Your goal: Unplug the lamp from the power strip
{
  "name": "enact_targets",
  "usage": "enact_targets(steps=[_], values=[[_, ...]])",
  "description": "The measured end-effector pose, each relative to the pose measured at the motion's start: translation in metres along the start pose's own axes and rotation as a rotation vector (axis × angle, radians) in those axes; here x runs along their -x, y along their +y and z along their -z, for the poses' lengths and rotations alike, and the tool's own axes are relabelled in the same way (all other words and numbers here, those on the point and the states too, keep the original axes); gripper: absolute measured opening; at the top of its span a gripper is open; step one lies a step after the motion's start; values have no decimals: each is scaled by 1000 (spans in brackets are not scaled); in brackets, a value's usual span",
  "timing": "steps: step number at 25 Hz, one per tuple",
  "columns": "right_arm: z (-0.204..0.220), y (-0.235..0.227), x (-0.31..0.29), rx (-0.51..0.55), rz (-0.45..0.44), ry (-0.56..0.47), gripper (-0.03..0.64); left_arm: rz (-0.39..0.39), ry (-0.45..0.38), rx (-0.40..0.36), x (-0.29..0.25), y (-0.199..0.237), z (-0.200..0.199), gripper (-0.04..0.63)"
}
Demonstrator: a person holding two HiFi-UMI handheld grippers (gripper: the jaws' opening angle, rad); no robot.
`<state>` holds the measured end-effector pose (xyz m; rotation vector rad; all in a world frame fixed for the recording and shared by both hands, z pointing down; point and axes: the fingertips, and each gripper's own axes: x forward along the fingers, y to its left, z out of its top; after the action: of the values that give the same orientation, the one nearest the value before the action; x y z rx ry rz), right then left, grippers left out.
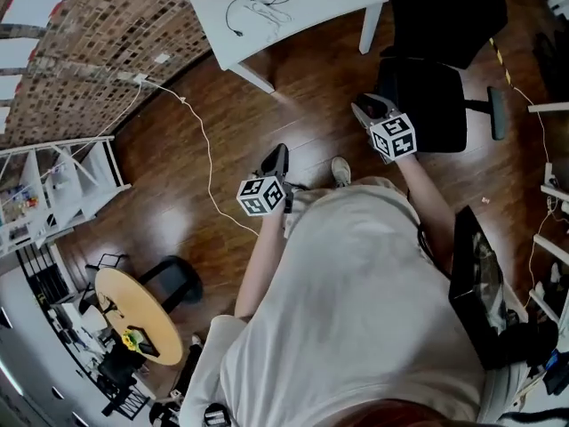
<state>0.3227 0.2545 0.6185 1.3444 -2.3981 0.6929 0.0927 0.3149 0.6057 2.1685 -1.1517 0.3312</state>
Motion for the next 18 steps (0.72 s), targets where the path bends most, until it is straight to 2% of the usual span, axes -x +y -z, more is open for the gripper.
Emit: enact_targets(steps=[4, 7, 9, 13, 16, 18], values=[[22, 1, 4, -34, 5, 27, 118, -51, 50, 6, 0, 19, 19, 3], [24, 5, -1, -40, 2, 40, 118, -62, 41, 33, 5, 29, 12, 3], [23, 6, -7, -35, 3, 49, 118, -49, 29, 18, 5, 31, 6, 3], [21, 10, -14, -13, -6, 63, 118, 33, -3, -42, 6, 23, -6, 5], [12, 16, -25, -5, -14, 50, 118, 41, -32, -48, 10, 32, -17, 5], [-5, 27, -32, -20, -34, 2, 118, 41, -36, -58, 16, 42, -23, 5]])
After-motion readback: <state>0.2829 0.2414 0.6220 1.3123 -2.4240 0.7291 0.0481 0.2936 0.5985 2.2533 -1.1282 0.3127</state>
